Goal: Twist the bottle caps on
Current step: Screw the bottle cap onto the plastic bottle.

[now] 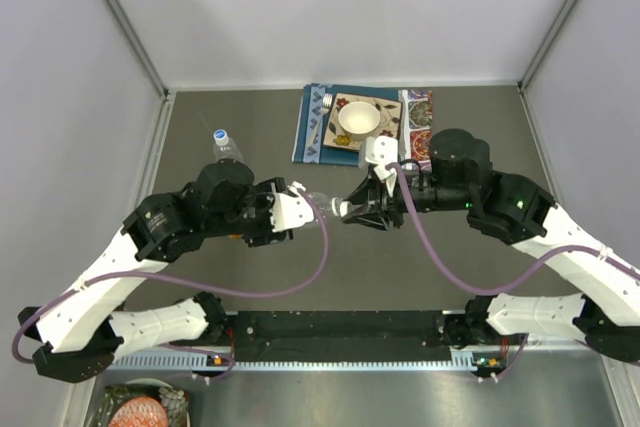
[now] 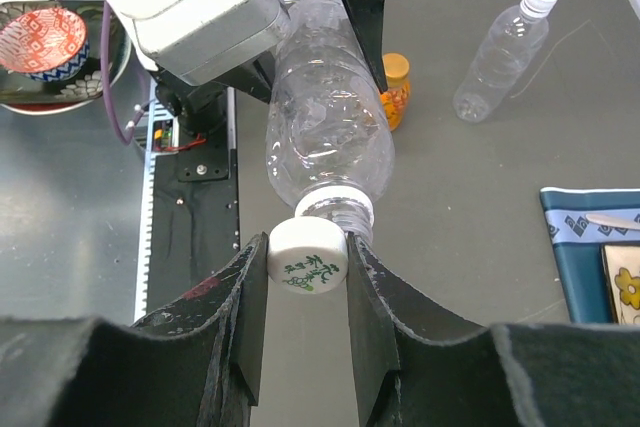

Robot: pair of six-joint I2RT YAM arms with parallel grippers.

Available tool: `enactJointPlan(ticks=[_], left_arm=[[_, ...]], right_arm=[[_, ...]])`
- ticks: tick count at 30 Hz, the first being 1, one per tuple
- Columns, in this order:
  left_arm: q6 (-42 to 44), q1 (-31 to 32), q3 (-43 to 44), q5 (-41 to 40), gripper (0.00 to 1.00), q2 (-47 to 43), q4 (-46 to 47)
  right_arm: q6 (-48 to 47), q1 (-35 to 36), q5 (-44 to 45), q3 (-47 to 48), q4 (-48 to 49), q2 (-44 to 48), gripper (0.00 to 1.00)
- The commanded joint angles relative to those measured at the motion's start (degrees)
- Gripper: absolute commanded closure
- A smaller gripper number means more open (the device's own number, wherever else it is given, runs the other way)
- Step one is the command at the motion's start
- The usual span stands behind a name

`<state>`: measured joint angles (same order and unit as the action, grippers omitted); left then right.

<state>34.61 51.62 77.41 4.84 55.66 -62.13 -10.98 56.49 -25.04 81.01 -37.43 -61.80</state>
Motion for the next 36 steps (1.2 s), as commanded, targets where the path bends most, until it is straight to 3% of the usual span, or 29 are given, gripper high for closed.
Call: enactJointPlan(ticks=[1, 11, 28, 36], left_arm=[[0.46, 0.06, -0.5, 1.57, 0.41, -1.52, 2.19], [0.9, 0.24, 0.55, 2.89, 0.4, -0.2, 1.57], [2.48, 0.24, 0.73, 4.74, 0.38, -0.29, -1.5], [3.27, 0.24, -1.03, 4.65, 0.39, -0.99, -1.59]], right_arm=[[-0.88, -0.24, -1.85, 1.78, 2.71, -0.86, 0.82], [-0.97, -0.33, -2.91, 2.13, 2.63, -2.18, 0.83], [-6.95, -0.68, 4.91, 3.01, 1.13, -1.92, 0.88], [-6.86, -3.93, 2.09, 4.32, -0.71, 0.8, 0.88]])
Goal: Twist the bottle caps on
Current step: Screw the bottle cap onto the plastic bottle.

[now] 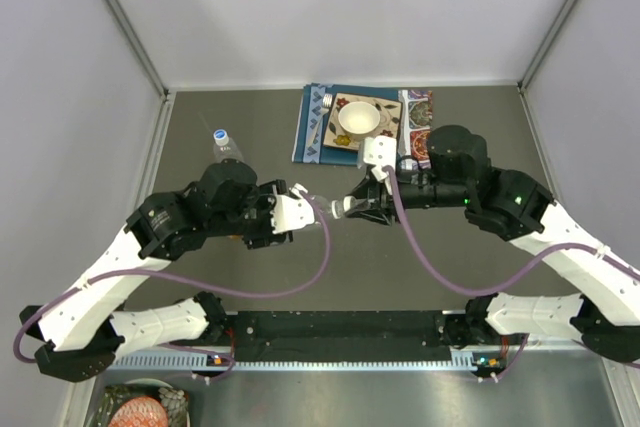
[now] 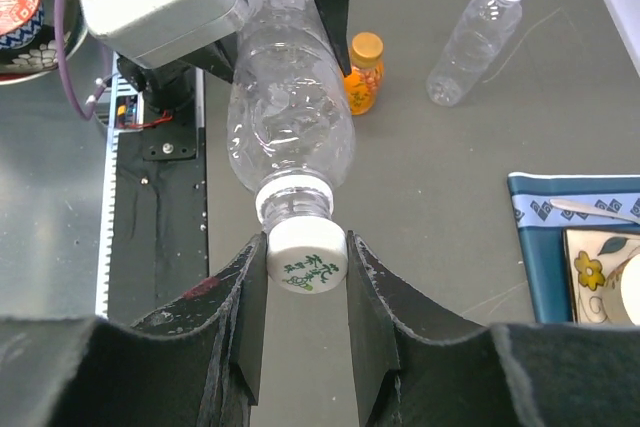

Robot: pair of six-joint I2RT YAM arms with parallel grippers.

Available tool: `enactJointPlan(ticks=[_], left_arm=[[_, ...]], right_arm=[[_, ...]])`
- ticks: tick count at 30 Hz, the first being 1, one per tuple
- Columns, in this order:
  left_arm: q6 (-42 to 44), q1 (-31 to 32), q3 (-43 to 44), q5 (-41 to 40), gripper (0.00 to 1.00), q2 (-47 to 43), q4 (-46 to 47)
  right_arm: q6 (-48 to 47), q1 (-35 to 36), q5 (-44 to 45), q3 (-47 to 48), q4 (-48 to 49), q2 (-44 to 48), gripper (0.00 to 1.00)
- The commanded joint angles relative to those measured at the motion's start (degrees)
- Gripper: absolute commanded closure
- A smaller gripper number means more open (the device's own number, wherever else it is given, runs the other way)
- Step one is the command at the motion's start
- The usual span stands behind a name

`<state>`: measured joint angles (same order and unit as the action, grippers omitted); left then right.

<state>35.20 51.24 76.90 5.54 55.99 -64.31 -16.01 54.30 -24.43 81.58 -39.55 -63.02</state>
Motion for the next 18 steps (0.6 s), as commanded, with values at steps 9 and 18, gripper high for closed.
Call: enactJointPlan(ticks=[9, 18], left_arm=[[2.77, 0.61, -0.53, 2.99, 0.39, -1.06, 0.5], [2.51, 0.7, -2.02, -0.26, 0.41, -1.23, 2.26]], right_arm=[[-1.31, -3.33, -7.9, 4.64, -2.11, 0.62, 0.89], [-0.25, -3.24, -13.11, 2.71, -6.5, 1.76, 0.88]])
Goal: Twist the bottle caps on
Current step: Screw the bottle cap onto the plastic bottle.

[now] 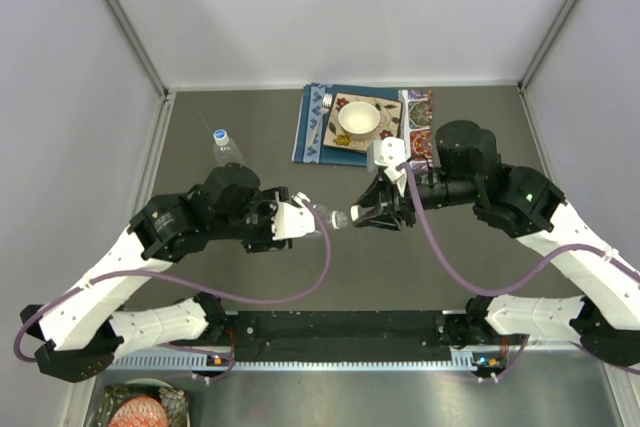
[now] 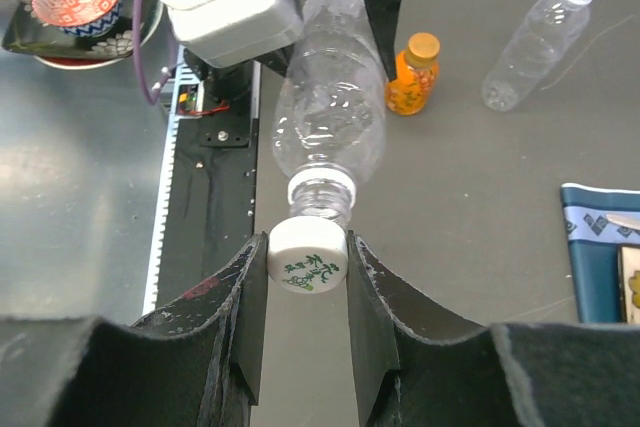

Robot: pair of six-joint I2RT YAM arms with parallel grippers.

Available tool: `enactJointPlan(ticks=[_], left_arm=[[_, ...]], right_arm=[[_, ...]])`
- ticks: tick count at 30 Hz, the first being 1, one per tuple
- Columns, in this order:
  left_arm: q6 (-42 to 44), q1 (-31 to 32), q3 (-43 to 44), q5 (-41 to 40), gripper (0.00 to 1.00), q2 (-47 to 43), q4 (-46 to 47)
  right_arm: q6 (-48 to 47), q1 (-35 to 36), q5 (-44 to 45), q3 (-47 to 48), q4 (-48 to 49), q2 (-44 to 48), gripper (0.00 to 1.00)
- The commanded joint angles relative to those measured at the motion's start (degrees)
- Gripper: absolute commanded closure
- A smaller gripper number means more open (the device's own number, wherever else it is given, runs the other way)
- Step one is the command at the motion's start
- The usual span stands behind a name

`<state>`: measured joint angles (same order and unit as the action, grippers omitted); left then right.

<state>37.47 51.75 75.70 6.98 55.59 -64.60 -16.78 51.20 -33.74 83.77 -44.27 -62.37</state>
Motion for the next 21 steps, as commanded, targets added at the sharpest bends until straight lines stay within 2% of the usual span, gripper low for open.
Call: enactJointPlan(ticks=[1, 21], left_arm=[[-0.03, 0.11, -0.73, -2.06, 0.42, -0.75, 2.9], [-1.61, 0.11, 4.28, -0.13, 0.41, 1.45, 2.64]], right_arm=[[0.52, -0.14, -3.62, 0.26, -1.7, 1.2, 0.88], [1.22, 0.39, 0.07, -0.45, 4.01, -2.32, 0.89]])
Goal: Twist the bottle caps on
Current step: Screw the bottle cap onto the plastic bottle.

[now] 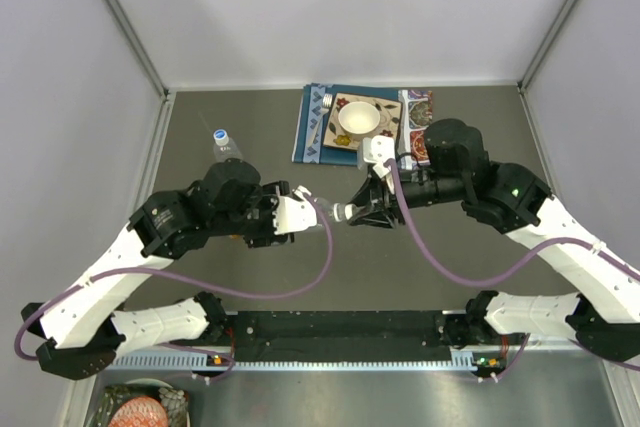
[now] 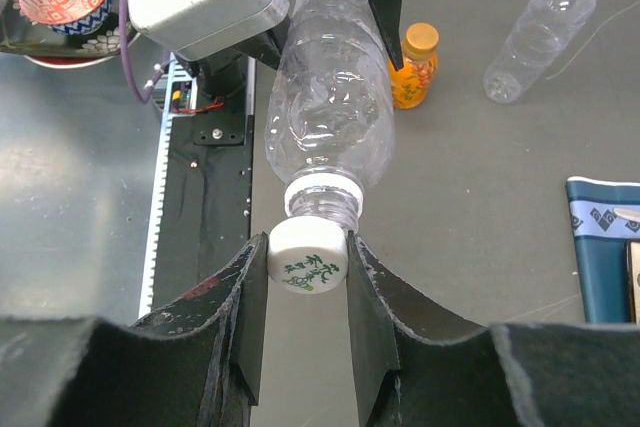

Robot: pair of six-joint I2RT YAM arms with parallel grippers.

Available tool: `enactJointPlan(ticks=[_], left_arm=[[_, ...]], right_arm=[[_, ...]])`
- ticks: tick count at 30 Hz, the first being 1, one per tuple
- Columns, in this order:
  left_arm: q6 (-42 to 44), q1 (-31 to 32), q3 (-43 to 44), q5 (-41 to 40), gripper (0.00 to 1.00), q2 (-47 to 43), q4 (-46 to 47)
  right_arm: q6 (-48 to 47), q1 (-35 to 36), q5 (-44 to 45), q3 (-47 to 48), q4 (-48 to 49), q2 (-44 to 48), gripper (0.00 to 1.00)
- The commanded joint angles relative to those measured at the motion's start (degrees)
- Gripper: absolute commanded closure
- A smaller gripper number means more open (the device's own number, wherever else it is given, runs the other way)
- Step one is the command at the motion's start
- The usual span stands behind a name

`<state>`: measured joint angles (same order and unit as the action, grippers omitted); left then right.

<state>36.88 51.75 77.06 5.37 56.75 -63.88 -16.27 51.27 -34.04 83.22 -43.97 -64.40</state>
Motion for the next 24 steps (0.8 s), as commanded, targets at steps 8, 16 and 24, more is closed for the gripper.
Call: enactJointPlan(ticks=[8, 16, 24], left_arm=[[-1.11, 0.2, 3.98, 2.19, 0.41, 0.82, 1.47], [-0.76, 0.11, 4.85, 2.45, 0.41, 1.25, 1.47], [-0.58, 0.2, 6.79, 2.54, 0.41, 2.4, 1.38]], right_arm=[[1.51, 0.33, 0.74, -0.08, 6.17, -0.55, 0.9], [2.38, 0.33, -2.78, -1.31, 5.73, -1.52, 0.9], [2.03, 0.94, -5.86, -0.96, 3.54, -3.54, 0.89]])
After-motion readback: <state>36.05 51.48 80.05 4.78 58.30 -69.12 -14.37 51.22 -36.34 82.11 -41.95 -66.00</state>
